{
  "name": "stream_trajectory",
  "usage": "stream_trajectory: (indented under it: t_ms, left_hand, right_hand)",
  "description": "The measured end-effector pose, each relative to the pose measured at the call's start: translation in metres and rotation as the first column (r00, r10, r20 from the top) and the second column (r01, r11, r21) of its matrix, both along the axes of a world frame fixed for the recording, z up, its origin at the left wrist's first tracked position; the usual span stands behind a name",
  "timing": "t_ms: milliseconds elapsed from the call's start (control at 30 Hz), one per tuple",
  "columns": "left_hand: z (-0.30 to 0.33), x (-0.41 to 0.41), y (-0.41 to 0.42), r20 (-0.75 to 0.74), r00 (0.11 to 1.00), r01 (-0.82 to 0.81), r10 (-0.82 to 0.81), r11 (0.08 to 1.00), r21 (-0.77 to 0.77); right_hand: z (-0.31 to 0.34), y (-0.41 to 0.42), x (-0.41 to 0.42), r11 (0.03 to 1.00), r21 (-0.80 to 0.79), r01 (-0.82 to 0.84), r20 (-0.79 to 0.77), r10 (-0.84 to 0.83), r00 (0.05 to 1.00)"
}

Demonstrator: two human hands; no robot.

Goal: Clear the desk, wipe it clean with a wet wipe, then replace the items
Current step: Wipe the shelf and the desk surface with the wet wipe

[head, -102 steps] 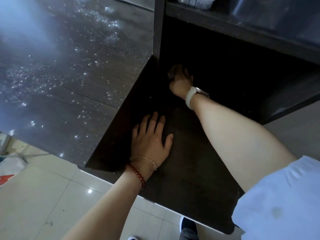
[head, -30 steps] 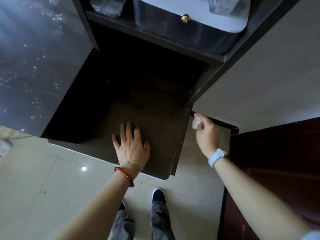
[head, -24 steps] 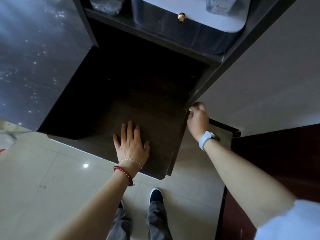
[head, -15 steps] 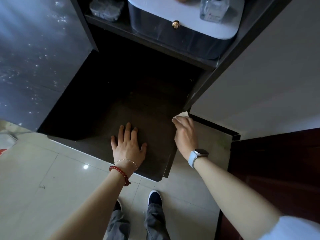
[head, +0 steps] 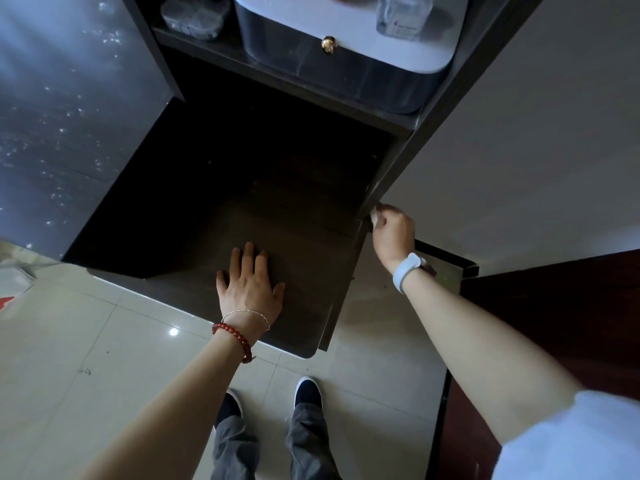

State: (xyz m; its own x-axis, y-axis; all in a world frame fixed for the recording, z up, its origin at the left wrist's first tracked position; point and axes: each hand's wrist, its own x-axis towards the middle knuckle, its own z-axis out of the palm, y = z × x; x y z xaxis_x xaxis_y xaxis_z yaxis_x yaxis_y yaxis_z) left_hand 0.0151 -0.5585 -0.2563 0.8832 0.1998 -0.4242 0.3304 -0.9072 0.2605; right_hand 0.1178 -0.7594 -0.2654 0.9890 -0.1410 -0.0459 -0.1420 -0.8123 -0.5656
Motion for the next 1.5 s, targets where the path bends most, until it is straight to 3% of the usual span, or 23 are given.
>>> stream_trajectory:
  t_ms: [233,400,533,700,833,967,1333,1400,1500]
  left_hand:
    - [0.002,0.000,-0.003,-0.010,1.000,-0.025,0.025,1.000,-0.006]
    - [0.003,-0.002,-0.002,-0.006,1.000,-0.015,0.015,1.000,-0.005]
    - [0.004,-0.003,-0.001,-0.003,1.000,-0.003,0.003,1.000,0.006]
    - [0.007,0.003,-0.010,-0.032,0.999,-0.004,0.005,1.000,0.026]
    - [0.013,0.018,-0.043,0.048,0.996,0.072,-0.070,0.997,-0.038]
    - [0.016,0.037,-0.082,0.023,0.982,0.190,-0.189,0.980,-0.066]
    - [0.000,0.052,-0.108,-0.071,0.958,0.282,-0.278,0.958,0.055]
    - [0.001,0.054,-0.105,-0.073,0.952,0.301,-0.297,0.952,0.056]
    - [0.002,0.053,-0.104,-0.071,0.948,0.313,-0.309,0.948,0.063]
  right_hand:
    - [-0.012,0.018,-0.037,0.997,0.044,-0.060,-0.069,0.063,0.996]
    - [-0.009,0.020,-0.080,0.951,0.018,-0.308,0.088,0.305,0.948]
    - [-0.008,0.015,-0.077,0.964,0.063,-0.257,0.075,0.252,0.965]
    - [-0.005,0.013,-0.040,0.990,0.128,-0.061,-0.041,0.067,0.997]
    - [-0.007,0.002,-0.026,0.988,0.115,-0.107,-0.080,0.117,0.990]
    - [-0.008,-0.006,-0.025,0.975,0.159,-0.156,-0.137,0.179,0.974]
    - [-0.012,-0.040,0.010,0.926,-0.095,-0.365,-0.193,0.342,0.919]
    - [-0.017,-0.042,0.016,0.957,-0.002,-0.291,-0.095,0.289,0.953]
    - [-0.018,-0.044,0.036,0.962,0.267,-0.049,-0.021,0.057,0.998]
